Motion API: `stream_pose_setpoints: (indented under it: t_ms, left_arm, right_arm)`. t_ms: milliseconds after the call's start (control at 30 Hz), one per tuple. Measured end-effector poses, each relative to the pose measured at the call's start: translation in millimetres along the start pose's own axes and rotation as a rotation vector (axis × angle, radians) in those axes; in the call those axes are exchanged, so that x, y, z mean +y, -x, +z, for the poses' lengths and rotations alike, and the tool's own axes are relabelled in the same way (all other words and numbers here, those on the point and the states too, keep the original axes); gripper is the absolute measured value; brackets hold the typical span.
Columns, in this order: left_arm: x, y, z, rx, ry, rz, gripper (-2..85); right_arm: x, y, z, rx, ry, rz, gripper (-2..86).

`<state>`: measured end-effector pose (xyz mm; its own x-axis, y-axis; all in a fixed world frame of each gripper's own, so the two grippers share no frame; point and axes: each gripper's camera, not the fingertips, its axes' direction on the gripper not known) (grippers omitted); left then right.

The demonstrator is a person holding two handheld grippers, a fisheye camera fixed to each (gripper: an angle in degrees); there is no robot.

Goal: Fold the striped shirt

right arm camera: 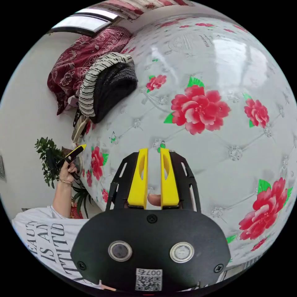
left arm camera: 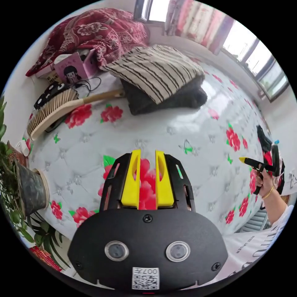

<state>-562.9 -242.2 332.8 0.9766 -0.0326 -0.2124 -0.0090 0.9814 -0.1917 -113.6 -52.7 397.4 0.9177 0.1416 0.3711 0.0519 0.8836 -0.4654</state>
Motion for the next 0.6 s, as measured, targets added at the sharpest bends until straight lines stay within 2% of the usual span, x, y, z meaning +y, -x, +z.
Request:
stream_pose_setpoints:
  t_ms: [67,133,267,433,600]
  left_arm:
    - [35.9,-20.0,14.3,0.054,0.052,0.022,6.6]
    - [35.3,-18.6,12.7,0.101,0.058,-0.011,7.2]
    - [-5.1,-0.6,-17.3,0.243,-0.078,-0.101,9.1]
    - [-37.2,18.6,-22.9,0.359,-0.157,-0.212,10.4]
    - [-63.8,23.7,-19.3,0.296,-0.229,-0.194,12.7]
  right_arm:
    - [58.4,-29.1,-16.0,0.114,0.063,0.019,5.5]
    - [78.6,-40.2,-36.0,0.117,0.030,0.024,5.8]
    - [54.4,-28.9,-73.3,-0.063,-0.103,-0.059,6.3]
    - [-7.3,6.0,-88.3,-0.255,-0.195,-0.166,6.3]
    - [-94.4,17.3,-90.6,-0.547,-0.252,-0.132,6.4]
